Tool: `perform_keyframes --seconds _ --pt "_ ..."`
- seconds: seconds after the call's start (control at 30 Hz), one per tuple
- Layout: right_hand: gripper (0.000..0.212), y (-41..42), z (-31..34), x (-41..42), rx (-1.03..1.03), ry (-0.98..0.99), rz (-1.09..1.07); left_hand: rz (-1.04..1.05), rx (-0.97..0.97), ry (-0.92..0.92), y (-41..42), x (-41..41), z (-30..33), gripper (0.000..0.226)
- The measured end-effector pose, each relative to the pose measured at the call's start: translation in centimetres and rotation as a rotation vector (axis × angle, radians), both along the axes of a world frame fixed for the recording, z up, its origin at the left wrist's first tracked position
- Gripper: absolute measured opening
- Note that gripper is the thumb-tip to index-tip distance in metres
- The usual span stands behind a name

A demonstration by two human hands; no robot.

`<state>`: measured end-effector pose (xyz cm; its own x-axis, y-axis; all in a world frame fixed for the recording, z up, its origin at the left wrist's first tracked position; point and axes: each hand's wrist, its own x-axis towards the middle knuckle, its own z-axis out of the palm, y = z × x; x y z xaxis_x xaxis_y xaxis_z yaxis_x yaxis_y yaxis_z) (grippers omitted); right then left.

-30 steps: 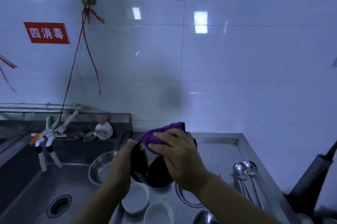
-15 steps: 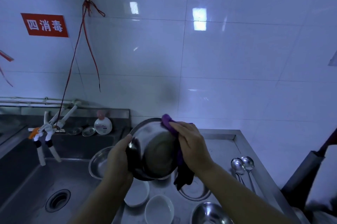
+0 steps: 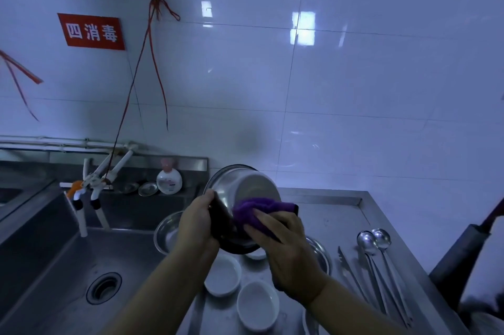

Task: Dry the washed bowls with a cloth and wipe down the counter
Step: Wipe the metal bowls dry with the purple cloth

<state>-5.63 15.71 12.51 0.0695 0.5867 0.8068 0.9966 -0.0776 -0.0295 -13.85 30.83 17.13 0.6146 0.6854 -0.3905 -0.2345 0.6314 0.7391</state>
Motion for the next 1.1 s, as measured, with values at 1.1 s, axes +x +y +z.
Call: perform_keyframes --seconds 1.1 --pt "0.034 3.8 -9.8 10.0 -0.358 0.628 -0.103 -0.369 1.500 1.175 14.2 2.6 -12.5 0.033"
